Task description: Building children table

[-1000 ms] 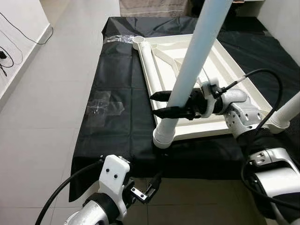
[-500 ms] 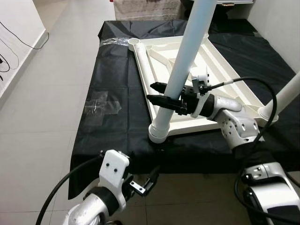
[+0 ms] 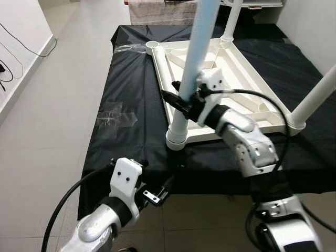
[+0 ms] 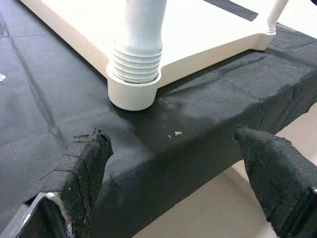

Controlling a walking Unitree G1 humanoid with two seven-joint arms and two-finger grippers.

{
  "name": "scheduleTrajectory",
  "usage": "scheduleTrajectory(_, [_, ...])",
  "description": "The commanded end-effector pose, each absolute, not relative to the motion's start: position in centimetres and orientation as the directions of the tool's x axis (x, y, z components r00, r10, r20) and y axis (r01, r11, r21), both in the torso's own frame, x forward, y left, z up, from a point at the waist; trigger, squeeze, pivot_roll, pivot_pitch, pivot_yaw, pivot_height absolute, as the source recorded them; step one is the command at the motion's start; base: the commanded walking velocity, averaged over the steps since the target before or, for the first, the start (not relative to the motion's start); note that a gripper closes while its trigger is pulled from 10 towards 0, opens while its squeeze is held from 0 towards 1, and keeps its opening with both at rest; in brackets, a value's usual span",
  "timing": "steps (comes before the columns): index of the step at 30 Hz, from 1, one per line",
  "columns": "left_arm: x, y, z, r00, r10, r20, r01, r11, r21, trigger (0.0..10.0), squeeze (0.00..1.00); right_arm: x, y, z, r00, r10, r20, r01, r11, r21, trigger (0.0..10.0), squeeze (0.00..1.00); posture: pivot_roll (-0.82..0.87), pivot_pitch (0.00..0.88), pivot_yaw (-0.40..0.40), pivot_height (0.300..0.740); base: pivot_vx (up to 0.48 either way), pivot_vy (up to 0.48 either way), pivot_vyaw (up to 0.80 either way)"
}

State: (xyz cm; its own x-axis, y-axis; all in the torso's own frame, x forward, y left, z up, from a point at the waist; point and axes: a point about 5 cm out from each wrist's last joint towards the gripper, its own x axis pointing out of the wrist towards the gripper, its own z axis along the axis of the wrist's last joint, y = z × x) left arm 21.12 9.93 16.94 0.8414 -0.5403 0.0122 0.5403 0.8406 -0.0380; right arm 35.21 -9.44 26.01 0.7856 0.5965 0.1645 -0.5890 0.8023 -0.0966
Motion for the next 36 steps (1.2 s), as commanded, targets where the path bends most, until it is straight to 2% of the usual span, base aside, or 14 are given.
scheduleTrajectory(1, [21.3, 10.1, 16.4, 0.847, -0.532, -0.006, 0.532, 0.846, -0.036, 10.0, 0.0, 36.0, -11.4, 21.5, 0.907, 0.42, -0.039, -0.421, 0.905, -0.059, 10.0, 0.0, 0.08, 0.178, -0.034, 0.74, 0.0, 0.0, 0.0])
scheduleTrajectory(2, [21.5, 10.2, 16.3, 0.849, -0.528, -0.002, 0.528, 0.849, -0.031, 10.0, 0.0, 35.8, -11.3, 21.2, 0.936, 0.349, -0.049, -0.351, 0.935, -0.053, 10.0, 0.0, 0.08, 0.172, -0.034, 0.74, 0.0, 0.0, 0.0])
scheduleTrajectory(7, [21.6, 10.3, 16.2, 0.85, -0.527, -0.002, 0.527, 0.849, -0.028, 10.0, 0.0, 35.7, -11.1, 21.0, 0.959, 0.28, -0.046, -0.281, 0.959, -0.038, 10.0, 0.0, 0.07, 0.159, -0.031, 0.74, 0.0, 0.0, 0.0])
scheduleTrajectory(12, [21.8, 10.4, 15.9, 0.85, -0.527, 0.0, 0.527, 0.85, -0.022, 10.0, 0.0, 34.8, -10.7, 20.8, 0.995, 0.103, -0.016, -0.104, 0.994, -0.026, 10.0, 0.0, 0.07, 0.137, -0.037, 0.74, 0.0, 0.0, 0.0])
scheduleTrajectory(18, [22.1, 10.4, 15.8, 0.852, -0.524, 0.004, 0.524, 0.852, -0.015, 10.0, 0.0, 34.2, -10.3, 20.7, 0.999, -0.028, -0.033, 0.028, 1.0, 0.001, 10.0, 0.0, 0.07, 0.128, -0.04, 0.74, 0.0, 0.0, 0.0])
scheduleTrajectory(19, [22.1, 10.5, 15.7, 0.852, -0.523, 0.004, 0.523, 0.852, -0.015, 10.0, 0.0, 34.2, -10.2, 20.7, 0.994, -0.108, -0.033, 0.109, 0.994, 0.013, 10.0, 0.0, 0.07, 0.124, -0.041, 0.74, 0.0, 0.0, 0.0])
scheduleTrajectory(26, [22.1, 10.5, 15.6, 0.851, -0.525, 0.004, 0.525, 0.851, -0.01, 10.0, 0.0, 33.7, -9.3, 21.4, 0.956, -0.293, -0.022, 0.294, 0.952, 0.087, 10.0, 0.0, 0.07, 0.129, -0.041, 0.74, 0.0, 0.0, 0.0])
scheduleTrajectory(29, [22.1, 10.5, 15.5, 0.852, -0.524, 0.004, 0.524, 0.852, -0.01, 10.0, 0.0, 33.1, -8.4, 21.6, 0.942, -0.337, -0.018, 0.337, 0.936, 0.102, 10.0, 0.0, 0.07, 0.13, -0.042, 0.74, 0.0, 0.0, 0.0])
scheduleTrajectory(36, [21.9, 10.6, 15.4, 0.851, -0.525, 0.001, 0.525, 0.851, -0.009, 10.0, 0.0, 32.5, -7.0, 22.3, 0.952, -0.307, 0.002, 0.303, 0.943, 0.138, 10.0, 0.0, 0.08, 0.126, -0.041, 0.74, 0.0, 0.0, 0.0])
